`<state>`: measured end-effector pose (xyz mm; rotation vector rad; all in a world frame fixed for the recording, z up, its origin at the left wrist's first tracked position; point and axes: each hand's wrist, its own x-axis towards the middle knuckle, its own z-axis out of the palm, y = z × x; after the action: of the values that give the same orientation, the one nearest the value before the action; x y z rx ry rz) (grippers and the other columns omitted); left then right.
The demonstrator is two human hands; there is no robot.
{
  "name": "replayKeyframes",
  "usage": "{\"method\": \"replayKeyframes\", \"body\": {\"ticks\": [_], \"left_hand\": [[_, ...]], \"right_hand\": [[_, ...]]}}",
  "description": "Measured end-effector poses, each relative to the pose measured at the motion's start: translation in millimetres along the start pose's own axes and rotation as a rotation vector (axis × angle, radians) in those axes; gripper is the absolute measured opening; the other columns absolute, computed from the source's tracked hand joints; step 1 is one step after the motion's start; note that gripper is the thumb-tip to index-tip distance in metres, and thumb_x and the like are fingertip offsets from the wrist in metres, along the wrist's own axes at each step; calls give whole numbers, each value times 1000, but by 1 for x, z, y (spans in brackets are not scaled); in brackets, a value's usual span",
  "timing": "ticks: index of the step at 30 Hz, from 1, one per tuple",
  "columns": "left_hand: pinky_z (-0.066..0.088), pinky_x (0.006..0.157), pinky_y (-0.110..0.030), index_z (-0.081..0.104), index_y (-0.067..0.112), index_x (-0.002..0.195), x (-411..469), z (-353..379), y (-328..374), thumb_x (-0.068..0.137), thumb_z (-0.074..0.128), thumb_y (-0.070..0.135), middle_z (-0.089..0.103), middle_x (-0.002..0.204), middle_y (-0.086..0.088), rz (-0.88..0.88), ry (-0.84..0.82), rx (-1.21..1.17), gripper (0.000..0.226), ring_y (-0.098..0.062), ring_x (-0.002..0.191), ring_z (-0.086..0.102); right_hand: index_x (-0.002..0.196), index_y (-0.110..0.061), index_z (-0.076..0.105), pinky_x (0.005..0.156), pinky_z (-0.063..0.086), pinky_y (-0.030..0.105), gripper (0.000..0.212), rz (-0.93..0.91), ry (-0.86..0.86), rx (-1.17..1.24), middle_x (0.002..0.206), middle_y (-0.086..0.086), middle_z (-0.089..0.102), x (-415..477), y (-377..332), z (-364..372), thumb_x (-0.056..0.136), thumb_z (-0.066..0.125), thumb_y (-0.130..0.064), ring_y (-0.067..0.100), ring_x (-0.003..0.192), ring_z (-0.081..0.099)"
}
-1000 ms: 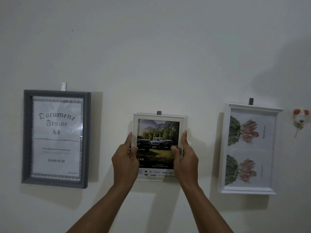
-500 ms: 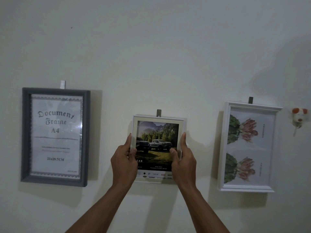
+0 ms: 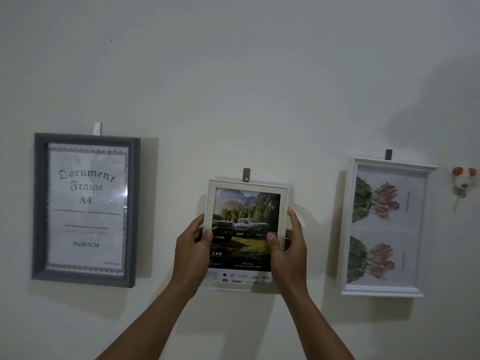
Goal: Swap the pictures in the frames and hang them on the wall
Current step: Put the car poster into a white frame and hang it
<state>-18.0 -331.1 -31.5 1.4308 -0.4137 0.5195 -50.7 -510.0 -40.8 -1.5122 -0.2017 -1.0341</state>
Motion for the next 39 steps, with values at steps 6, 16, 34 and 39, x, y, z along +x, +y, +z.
{"method": "replayKeyframes", "body": {"ticks": [6,16,34,39], "left_hand": [[54,83,-46,63,28,93,0,3,12,102,43,33,71,96,-3,-67,-16,-109,22,-26,96,67],[49,90,-47,67,18,88,17,4,43,101,44,37,70,95,-5,-97,-33,-91,32,-28,99,63],[26,109,-27,34,46,144,22,4,62,102,43,15,36,153,2,61,-95,-126,53,-14,139,36],[36,103,-19,30,52,143,30,5,63,102,42,12,48,145,-6,101,-110,-58,58,-18,129,47]], "right_hand": [[136,-41,44,80,59,49,61,-53,-17,4,116,-4,64,7,-18,-1,94,59,1,17,100,66],[114,-32,57,93,54,48,19,72,1,45,105,-4,67,19,-46,4,104,44,-40,18,101,63],[141,-50,43,110,43,48,55,21,-77,85,141,-8,51,43,-65,-2,103,46,-9,18,122,56],[144,-47,42,112,41,43,59,11,-82,77,129,-4,61,50,-66,-3,103,46,-5,16,112,60]]}}
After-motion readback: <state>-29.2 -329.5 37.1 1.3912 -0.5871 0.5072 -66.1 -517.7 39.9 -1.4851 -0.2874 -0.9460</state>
